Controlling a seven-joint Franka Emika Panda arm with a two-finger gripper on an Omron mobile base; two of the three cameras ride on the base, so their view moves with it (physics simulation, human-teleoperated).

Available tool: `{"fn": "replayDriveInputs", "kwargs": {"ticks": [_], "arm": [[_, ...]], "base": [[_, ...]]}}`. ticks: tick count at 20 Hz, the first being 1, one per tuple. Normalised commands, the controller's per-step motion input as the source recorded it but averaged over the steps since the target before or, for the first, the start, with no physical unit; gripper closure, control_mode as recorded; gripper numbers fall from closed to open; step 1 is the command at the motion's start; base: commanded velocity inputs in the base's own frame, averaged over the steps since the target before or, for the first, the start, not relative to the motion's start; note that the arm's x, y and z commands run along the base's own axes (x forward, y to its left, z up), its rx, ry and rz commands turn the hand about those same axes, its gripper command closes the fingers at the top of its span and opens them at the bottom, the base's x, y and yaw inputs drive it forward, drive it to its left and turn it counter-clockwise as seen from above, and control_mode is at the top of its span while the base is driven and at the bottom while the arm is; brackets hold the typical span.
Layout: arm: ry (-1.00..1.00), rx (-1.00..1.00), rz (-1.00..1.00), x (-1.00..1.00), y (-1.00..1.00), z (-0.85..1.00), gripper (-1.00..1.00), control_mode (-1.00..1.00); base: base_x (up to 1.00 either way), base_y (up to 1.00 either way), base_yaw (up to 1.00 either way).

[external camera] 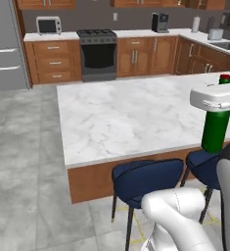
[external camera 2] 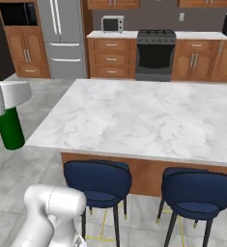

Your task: Get the candle and the beer from the cabinet and move them to the dining counter.

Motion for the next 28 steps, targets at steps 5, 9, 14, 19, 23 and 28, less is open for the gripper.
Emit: {"fn": "replayDriveInputs", "kwargs": {"ticks": [5,9,14,19,23,28], "arm": [[0.0,0.0,0.0,0.0,0.0,0.0,1.0,1.0],[0.0,0.0,0.0,0.0,0.0,0.0,1.0,1.0],[0.0,0.0,0.0,0.0,0.0,0.0,1.0,1.0],[0.02,0.0,0.01,0.0,-0.03,0.0,1.0,-1.0],[0.0,0.0,0.01,0.13,-0.11,0.0,1.0,-1.0],[0.07,0.06,0.15,0.52,-0.47,-0.06,1.0,-1.0]], "base": [[0.74,-0.16,0.0],[0.67,-0.19,0.0],[0.38,-0.18,0.0],[0.0,0.0,0.0],[0.0,0.0,0.0],[0.0,0.0,0.0]]}}
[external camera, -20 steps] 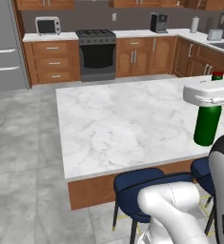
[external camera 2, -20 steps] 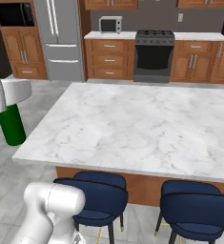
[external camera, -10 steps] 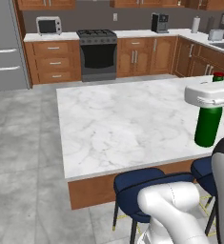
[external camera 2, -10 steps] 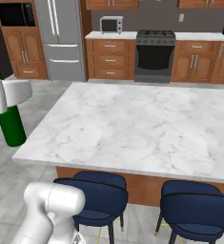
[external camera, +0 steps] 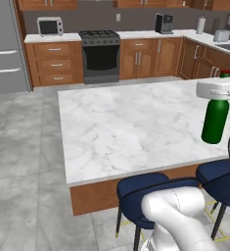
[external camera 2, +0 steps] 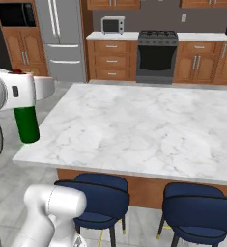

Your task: Get the candle and the beer from the cabinet and move them to the dining counter.

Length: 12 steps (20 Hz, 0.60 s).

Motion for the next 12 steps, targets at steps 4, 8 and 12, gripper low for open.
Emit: {"fn": "replayDriveInputs", "kwargs": {"ticks": [4,8,12], "arm": [[0.06,0.09,0.37,0.61,-0.64,-0.31,1.0,-1.0],[0.04,0.04,0.4,0.65,-0.44,-0.37,1.0,-1.0],[0.01,0.0,0.42,0.61,-0.22,-0.46,1.0,-1.0]], "base": [[0.0,0.0,0.0],[0.0,0.0,0.0],[0.0,0.0,0.0]]}}
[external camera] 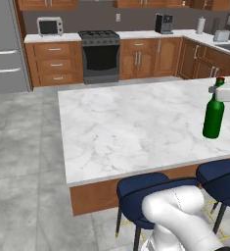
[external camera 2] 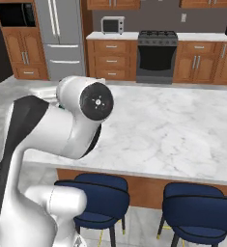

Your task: Get the candle and the beer from the cabinet and move them to the dining counter.

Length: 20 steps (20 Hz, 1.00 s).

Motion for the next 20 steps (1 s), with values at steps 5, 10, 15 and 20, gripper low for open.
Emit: {"fn": "replayDriveInputs", "kwargs": {"ticks": [5,10,15,20], "arm": [[0.02,0.02,0.37,0.63,-0.04,-0.44,1.0,-1.0],[0.0,0.03,0.27,0.56,0.02,-0.35,1.0,-1.0],[0.0,0.06,0.21,0.58,0.09,-0.28,1.0,-1.0],[0.0,0.01,0.18,0.49,0.26,-0.28,1.0,-1.0]], "base": [[0.0,0.0,0.0],[0.0,0.0,0.0],[0.0,0.0,0.0],[0.0,0.0,0.0]]}}
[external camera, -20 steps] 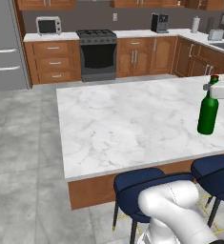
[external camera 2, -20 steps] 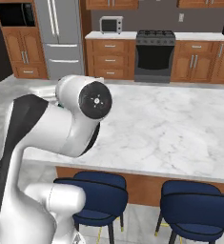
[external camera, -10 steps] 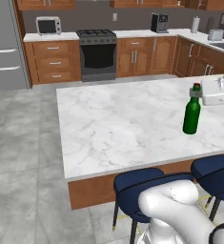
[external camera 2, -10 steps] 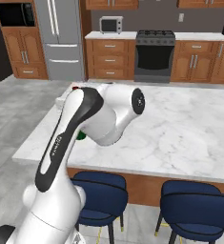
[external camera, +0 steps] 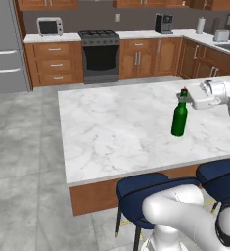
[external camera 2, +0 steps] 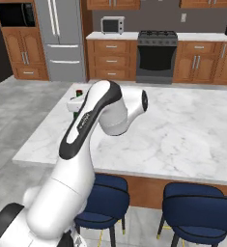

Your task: Get the candle and the beer from the cabinet and move them to the dining counter.

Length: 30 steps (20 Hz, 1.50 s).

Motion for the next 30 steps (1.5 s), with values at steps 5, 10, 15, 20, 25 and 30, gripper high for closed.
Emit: {"fn": "replayDriveInputs", "kwargs": {"ticks": [5,10,15,20,25,30], "arm": [[0.0,0.0,0.12,0.31,0.27,-0.28,1.0,-1.0],[-0.01,0.0,0.03,0.09,0.0,-0.22,1.0,-1.0],[-0.01,0.0,0.0,0.1,0.19,-0.28,1.0,-1.0],[0.0,-0.01,0.0,0.14,0.33,-0.38,1.0,-1.0],[0.0,0.01,0.0,0.24,0.14,-0.24,1.0,-1.0],[0.0,0.0,0.0,0.27,0.06,-0.22,1.0,-1.0]], "base": [[0.0,0.0,0.0],[0.0,0.0,0.0],[0.0,0.0,0.0],[0.0,0.0,0.0],[0.0,0.0,0.0],[0.0,0.0,0.0]]}}
